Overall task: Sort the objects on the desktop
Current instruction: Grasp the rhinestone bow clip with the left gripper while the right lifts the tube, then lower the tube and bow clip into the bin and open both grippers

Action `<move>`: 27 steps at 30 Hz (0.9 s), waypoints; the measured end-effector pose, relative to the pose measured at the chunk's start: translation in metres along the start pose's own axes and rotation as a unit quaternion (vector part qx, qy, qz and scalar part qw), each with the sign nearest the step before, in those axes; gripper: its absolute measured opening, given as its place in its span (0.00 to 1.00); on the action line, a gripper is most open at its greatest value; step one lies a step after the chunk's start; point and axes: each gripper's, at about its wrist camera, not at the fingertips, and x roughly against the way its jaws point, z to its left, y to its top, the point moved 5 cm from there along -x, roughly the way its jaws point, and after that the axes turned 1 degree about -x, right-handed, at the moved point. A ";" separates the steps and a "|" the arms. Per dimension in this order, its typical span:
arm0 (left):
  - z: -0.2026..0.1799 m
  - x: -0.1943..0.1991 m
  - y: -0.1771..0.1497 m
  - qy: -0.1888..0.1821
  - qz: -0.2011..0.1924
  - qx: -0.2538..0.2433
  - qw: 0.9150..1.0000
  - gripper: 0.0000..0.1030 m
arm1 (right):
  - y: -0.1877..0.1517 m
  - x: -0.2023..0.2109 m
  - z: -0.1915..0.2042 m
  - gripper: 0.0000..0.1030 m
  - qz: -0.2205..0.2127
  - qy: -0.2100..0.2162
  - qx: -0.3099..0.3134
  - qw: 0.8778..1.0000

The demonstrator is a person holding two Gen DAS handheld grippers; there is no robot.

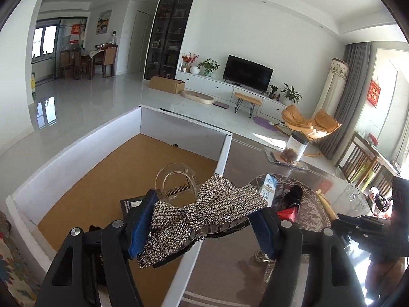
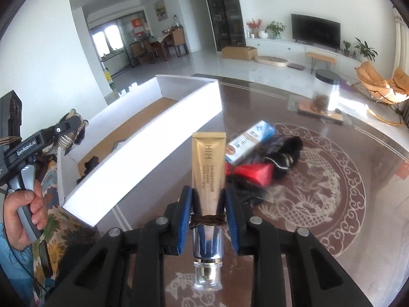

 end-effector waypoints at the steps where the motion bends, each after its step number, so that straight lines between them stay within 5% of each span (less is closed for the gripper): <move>1: 0.020 -0.006 0.005 0.015 0.008 0.006 1.000 0.66 | 0.016 -0.008 0.018 0.26 -0.005 0.016 0.007 1.000; 7: 0.128 -0.048 0.012 0.094 0.079 0.055 0.991 0.66 | 0.075 -0.069 0.146 0.26 -0.015 0.127 0.044 0.991; 14: 0.190 -0.077 -0.003 0.132 0.142 0.094 0.977 0.67 | 0.054 -0.158 0.254 0.26 0.055 0.193 0.076 0.977; 16: 0.197 -0.085 -0.012 0.133 0.166 0.114 0.970 0.69 | 0.041 -0.181 0.264 0.28 0.079 0.193 0.085 0.974; 18: 0.201 -0.094 -0.022 0.120 0.190 0.137 0.965 0.86 | 0.032 -0.196 0.268 0.39 0.096 0.186 0.092 0.974; 23: 0.182 -0.089 -0.021 0.136 0.173 0.098 0.970 0.86 | 0.028 -0.187 0.246 0.56 0.077 0.188 0.070 0.977; 27: 0.148 -0.067 -0.014 0.129 0.128 0.075 0.980 0.86 | 0.030 -0.151 0.201 0.65 0.022 0.177 0.049 0.983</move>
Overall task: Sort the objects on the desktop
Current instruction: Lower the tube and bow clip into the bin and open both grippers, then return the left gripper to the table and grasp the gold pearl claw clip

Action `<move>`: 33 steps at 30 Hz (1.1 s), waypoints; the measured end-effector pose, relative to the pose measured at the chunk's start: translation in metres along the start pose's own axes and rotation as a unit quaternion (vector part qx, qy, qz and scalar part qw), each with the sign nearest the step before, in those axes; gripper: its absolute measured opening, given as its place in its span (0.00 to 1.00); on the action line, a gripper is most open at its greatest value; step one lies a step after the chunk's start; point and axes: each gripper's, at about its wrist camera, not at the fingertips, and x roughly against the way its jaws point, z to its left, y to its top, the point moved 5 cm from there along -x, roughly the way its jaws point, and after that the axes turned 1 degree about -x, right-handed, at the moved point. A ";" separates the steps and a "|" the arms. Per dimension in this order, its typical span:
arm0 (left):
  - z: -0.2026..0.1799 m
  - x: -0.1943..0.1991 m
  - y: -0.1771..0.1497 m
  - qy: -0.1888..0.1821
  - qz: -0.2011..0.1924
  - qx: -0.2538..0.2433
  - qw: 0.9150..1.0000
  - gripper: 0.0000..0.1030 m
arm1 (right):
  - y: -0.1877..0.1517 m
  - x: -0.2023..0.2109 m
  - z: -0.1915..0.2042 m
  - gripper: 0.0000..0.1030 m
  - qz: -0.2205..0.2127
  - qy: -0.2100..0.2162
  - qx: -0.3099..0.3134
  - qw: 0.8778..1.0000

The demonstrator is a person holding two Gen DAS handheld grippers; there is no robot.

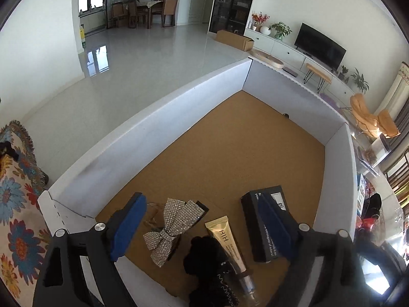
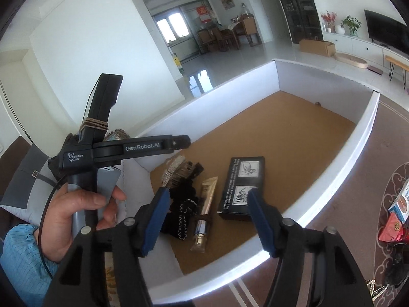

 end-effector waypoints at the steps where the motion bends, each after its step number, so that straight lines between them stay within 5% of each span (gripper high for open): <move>1: -0.015 0.012 -0.002 -0.008 -0.014 -0.016 1.000 0.86 | -0.005 0.017 -0.010 0.68 -0.019 -0.008 0.000 1.000; 3: -0.049 0.035 -0.010 -0.028 -0.038 -0.058 0.997 0.86 | -0.024 0.058 -0.038 0.85 -0.054 -0.045 -0.002 0.998; 7: -0.131 0.075 -0.042 -0.110 -0.056 -0.153 0.980 0.87 | -0.091 0.132 -0.120 0.89 -0.069 -0.157 -0.032 0.985; 13: -0.248 0.066 -0.110 -0.210 0.015 -0.255 0.944 0.87 | -0.200 0.212 -0.218 0.89 -0.010 -0.261 -0.107 0.959; 20: -0.291 -0.023 -0.170 -0.174 0.105 -0.254 0.946 0.87 | -0.245 0.235 -0.220 0.89 -0.009 -0.253 -0.150 0.956; 24: -0.300 -0.038 -0.177 -0.162 0.080 -0.258 0.949 0.87 | -0.248 0.231 -0.214 0.89 -0.013 -0.246 -0.154 0.957; 30: -0.311 -0.038 -0.180 -0.157 0.052 -0.294 0.941 0.87 | -0.244 0.224 -0.210 0.89 -0.005 -0.247 -0.141 0.959; 31: -0.312 -0.036 -0.181 -0.158 0.043 -0.296 0.941 0.82 | -0.243 0.222 -0.210 0.89 -0.003 -0.246 -0.141 0.959; 33: -0.311 -0.034 -0.180 -0.142 0.026 -0.301 0.943 0.56 | -0.237 0.218 -0.214 0.89 0.003 -0.244 -0.140 0.960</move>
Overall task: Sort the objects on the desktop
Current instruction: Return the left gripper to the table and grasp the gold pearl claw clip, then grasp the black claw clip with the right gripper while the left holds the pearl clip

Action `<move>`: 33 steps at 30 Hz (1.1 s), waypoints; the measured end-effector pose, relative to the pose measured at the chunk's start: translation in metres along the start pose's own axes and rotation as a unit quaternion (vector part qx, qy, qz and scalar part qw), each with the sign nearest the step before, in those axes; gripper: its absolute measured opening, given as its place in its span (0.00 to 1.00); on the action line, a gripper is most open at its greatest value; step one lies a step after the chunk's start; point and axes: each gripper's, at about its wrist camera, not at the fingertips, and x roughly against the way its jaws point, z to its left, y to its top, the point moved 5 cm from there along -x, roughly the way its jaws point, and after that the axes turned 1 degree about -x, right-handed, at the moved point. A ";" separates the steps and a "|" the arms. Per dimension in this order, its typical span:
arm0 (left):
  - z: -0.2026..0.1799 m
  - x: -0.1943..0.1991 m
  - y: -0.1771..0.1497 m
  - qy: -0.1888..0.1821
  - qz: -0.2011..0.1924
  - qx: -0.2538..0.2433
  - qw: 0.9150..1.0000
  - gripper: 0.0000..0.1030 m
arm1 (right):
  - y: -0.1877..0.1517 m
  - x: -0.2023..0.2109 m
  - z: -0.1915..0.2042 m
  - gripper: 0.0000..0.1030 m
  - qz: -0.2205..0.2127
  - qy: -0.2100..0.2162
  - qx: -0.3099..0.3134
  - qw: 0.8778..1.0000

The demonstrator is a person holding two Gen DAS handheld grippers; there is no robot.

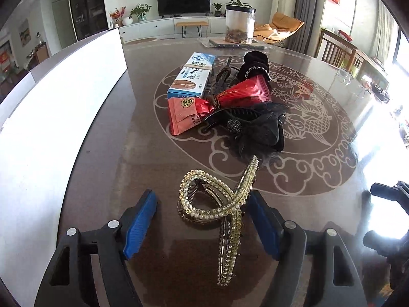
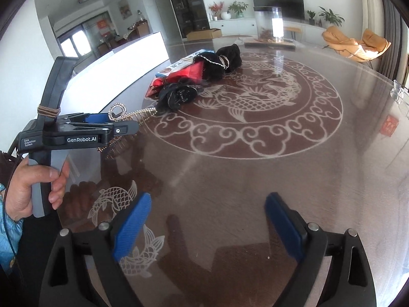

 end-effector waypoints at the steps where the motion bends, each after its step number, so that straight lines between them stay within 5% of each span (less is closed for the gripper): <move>1: 0.002 0.002 0.001 0.000 -0.003 0.004 1.000 0.48 | 0.005 -0.003 0.000 0.89 0.002 0.001 0.001 1.000; 11: 0.060 0.016 -0.008 0.022 -0.025 0.130 0.991 0.44 | 0.099 -0.086 0.043 0.89 0.017 0.017 0.087 0.996; 16: 0.064 0.016 -0.009 0.021 -0.028 0.143 0.989 0.44 | 0.118 -0.120 0.059 0.88 0.038 0.010 0.131 0.991; 17: 0.064 0.016 -0.009 0.023 -0.028 0.140 0.989 0.44 | 0.119 -0.121 0.062 0.81 0.037 0.012 0.140 0.989; 20: 0.056 0.014 -0.006 0.022 -0.031 0.127 0.991 0.44 | 0.121 -0.119 0.067 0.45 0.036 0.016 0.149 0.988; 33: 0.061 0.025 -0.002 -0.003 -0.059 0.141 0.988 0.43 | 0.081 -0.037 0.049 0.45 0.009 0.045 0.096 0.994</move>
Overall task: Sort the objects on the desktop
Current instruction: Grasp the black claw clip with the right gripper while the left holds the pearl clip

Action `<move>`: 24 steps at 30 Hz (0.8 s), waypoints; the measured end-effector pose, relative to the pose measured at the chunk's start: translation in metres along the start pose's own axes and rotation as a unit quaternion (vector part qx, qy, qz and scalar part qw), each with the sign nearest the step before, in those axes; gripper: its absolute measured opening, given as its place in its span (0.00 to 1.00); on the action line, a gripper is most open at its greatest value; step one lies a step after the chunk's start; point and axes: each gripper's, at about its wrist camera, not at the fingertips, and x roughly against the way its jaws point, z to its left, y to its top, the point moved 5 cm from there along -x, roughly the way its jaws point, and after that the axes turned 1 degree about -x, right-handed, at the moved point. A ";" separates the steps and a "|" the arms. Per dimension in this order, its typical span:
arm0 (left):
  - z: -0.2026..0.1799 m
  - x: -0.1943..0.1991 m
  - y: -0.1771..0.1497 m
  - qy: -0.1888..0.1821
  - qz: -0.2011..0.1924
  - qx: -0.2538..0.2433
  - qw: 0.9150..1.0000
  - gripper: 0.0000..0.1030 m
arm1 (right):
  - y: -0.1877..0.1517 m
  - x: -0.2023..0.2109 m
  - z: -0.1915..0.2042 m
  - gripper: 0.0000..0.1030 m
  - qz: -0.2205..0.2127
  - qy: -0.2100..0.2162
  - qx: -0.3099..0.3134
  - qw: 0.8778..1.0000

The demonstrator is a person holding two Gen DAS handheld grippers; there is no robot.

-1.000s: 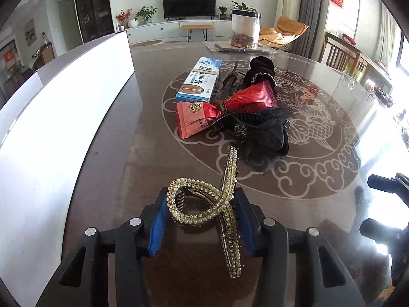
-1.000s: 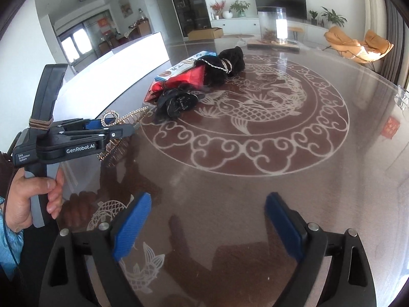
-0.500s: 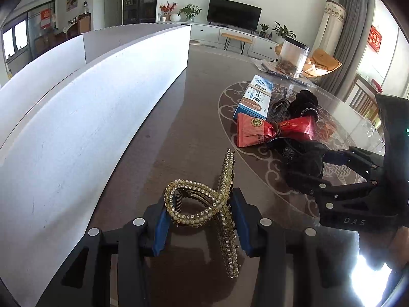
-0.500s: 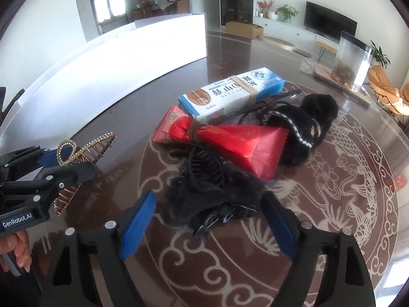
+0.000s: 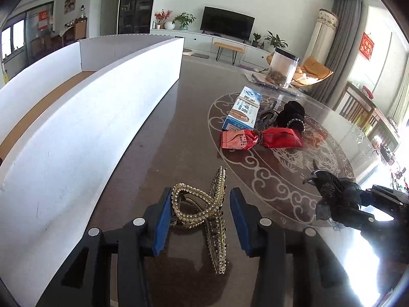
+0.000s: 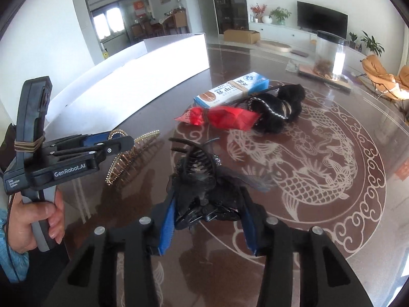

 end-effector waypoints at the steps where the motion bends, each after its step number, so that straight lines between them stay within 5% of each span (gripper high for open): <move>1: 0.000 0.000 0.000 -0.001 0.000 0.001 1.000 0.44 | -0.004 0.006 -0.002 0.45 -0.002 0.000 -0.004 1.000; 9: 0.000 -0.010 -0.007 0.014 0.031 0.002 0.999 0.47 | -0.033 0.036 -0.010 0.45 -0.004 0.017 -0.042 0.999; 18: -0.026 -0.026 -0.017 0.060 0.059 -0.086 0.993 0.88 | -0.039 0.041 0.003 0.45 -0.010 0.030 -0.052 0.998; 22: -0.020 -0.025 -0.015 0.045 0.057 -0.069 0.995 0.87 | -0.038 0.042 0.010 0.45 -0.013 0.035 -0.052 0.998; 23: -0.019 -0.023 -0.014 0.040 0.053 -0.065 0.996 0.80 | -0.039 0.042 0.011 0.45 -0.012 0.035 -0.051 0.998; 24: -0.017 -0.021 -0.012 0.041 0.046 -0.061 0.996 0.60 | -0.039 0.043 0.012 0.45 -0.012 0.035 -0.051 0.998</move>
